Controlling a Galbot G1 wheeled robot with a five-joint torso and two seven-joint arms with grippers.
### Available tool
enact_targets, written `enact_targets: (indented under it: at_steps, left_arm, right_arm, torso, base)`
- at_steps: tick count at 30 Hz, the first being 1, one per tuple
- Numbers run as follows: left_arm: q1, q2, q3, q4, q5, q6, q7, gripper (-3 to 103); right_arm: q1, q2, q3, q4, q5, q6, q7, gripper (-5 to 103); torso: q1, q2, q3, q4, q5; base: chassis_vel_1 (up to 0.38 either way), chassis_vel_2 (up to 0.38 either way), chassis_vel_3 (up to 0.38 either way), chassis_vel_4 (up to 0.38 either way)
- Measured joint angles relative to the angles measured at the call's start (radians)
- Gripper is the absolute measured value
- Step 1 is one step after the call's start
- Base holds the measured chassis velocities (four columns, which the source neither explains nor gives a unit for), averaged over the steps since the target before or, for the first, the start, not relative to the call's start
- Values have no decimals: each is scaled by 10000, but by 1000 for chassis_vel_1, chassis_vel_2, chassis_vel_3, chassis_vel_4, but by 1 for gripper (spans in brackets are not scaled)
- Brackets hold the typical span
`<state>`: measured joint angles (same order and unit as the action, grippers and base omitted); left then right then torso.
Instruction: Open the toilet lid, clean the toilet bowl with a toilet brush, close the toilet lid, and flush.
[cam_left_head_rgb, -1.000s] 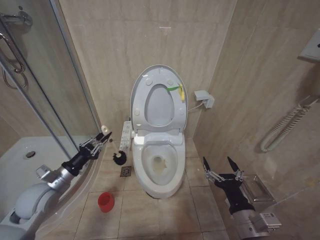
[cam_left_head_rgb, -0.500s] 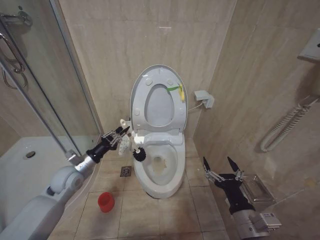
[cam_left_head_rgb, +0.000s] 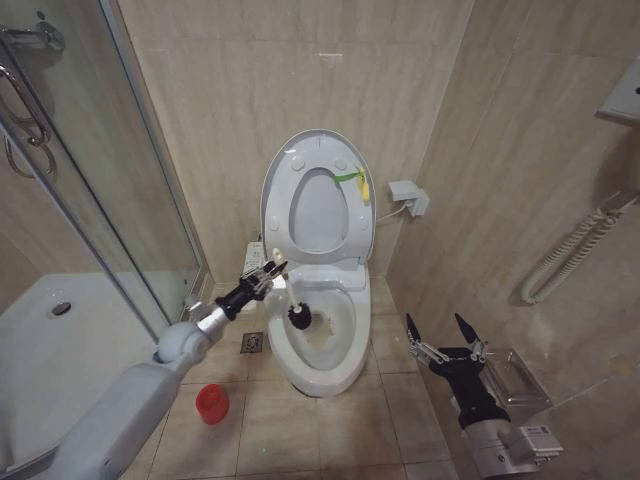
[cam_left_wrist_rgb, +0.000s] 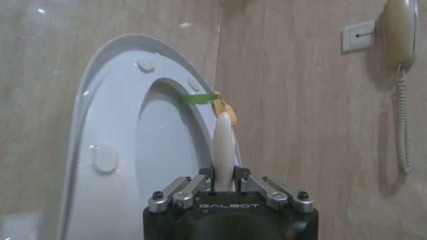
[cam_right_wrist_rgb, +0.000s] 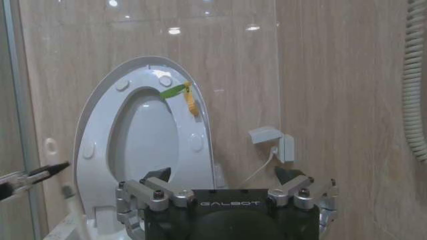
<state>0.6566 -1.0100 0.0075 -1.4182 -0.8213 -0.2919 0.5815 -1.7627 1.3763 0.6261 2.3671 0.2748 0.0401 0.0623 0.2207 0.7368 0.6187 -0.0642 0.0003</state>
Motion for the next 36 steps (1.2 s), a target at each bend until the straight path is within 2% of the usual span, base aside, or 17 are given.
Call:
enact_targets:
  at_steps: [4,7,9,11,13,14,18,19,23,26,27,31,36]
  left_arm:
    - [-457,-369,353,836,218,-257,121,19]
    - [-884,-848,695,2123,638,-710,424,19]
    - [-1264,-1378,998,3426,755,-1268,729,19]
    - [-1345,-1476,1063,3677,773,-1376,791,19]
    - [-1745,-1873,1408,4813,895,-1743,1023,19]
    - [-1745,-1873,1408,4813,895,-1743,1023,19]
    - [-2360,-2437,1790,6338,1117,-2245,1306,19]
    - [-2360,-2437,1790,6338,1117,-2245,1306,19]
    - [-2651,-2766,1672,7268,1676,-2653,1464,19]
    - [-2782,-2974,1350,7981,2513,-3045,1618,19]
    - [-2917,-3161,1273,8562,2816,-3211,1758,19]
    - [-3003,-3395,1210,9111,3105,-3252,1941,19]
    - [-2854,-3627,1223,9066,2925,-3040,1904,19]
  right_arm:
    - [0,0,-1,0,0,0,-1,100]
    - [0,0,0,0,0,0,1,100]
    - [0,1,0,0,0,0,4,100]
    - [0,1,-2,1,0,0,-1,100]
    - [0,0,0,1,0,1,2,100]
    - [0,0,0,1,0,1,2,100]
    - [0,0,-1,1,0,0,0,100]
    - [0,0,-1,1,0,0,0,100]
    - [0,1,-1,0,0,0,1,100]
    - [0,0,0,1,0,0,0,100]
    - [0,0,-1,1,0,0,0,100]
    - [0,0,-1,0,0,0,0,100]
    - [0,0,-1,1,0,0,0,100]
  torso:
    - [0,0,0,0,-1]
    - [0,0,0,6,-1]
    - [0,0,0,4,-2]
    - [0,0,0,3,-2]
    - [1,0,0,0,-1]
    - [1,0,0,0,-1]
    - [0,0,0,1,-2]
    - [0,0,0,1,-2]
    - [0,0,0,1,-2]
    - [0,0,-1,5,0]
    - [0,0,-1,5,-2]
    - [0,0,0,2,-2]
    - [0,0,0,3,-3]
  base:
    - [0,0,0,0]
    - [0,0,0,0]
    - [0,0,0,0]
    - [0,0,0,0]
    - [0,0,0,0]
    - [0,0,0,0]
    - [0,0,0,0]
    - [0,0,0,0]
    - [0,0,0,0]
    - [0,0,0,0]
    - [0,0,0,0]
    - [0,0,0,0]
    - [0,0,0,0]
